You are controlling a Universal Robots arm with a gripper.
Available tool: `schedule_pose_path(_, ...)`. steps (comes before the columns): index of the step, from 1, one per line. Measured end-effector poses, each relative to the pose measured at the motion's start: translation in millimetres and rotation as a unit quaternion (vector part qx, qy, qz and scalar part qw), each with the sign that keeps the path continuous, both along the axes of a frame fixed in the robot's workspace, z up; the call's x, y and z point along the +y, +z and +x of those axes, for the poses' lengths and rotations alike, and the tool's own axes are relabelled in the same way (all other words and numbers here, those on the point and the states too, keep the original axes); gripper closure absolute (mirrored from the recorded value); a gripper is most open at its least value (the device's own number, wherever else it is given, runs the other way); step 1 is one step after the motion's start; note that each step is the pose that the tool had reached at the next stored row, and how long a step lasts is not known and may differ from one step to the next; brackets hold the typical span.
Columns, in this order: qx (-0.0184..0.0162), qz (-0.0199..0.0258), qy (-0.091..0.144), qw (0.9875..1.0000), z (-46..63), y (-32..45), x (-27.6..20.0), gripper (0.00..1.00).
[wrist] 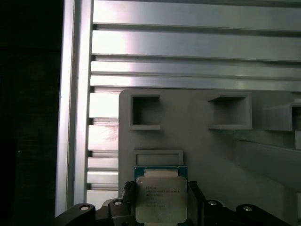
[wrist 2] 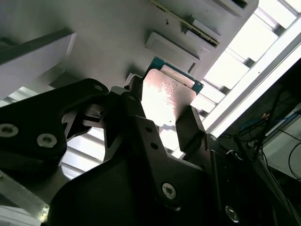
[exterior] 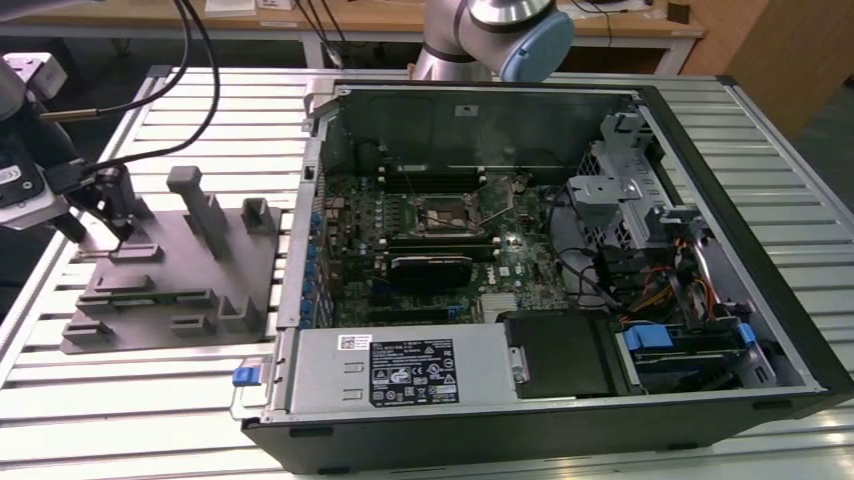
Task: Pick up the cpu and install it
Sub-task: 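Pick up the cpu and move it towards the insertion slot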
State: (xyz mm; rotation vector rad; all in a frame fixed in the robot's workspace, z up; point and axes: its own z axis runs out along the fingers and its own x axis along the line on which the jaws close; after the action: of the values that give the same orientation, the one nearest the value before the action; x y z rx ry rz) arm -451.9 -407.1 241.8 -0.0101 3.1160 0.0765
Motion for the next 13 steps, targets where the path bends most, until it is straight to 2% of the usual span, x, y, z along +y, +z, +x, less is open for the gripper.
schedule_pose_path(13,0.0007,0.0000,0.000,1.0000,0.7,4.6,0.0,0.47)
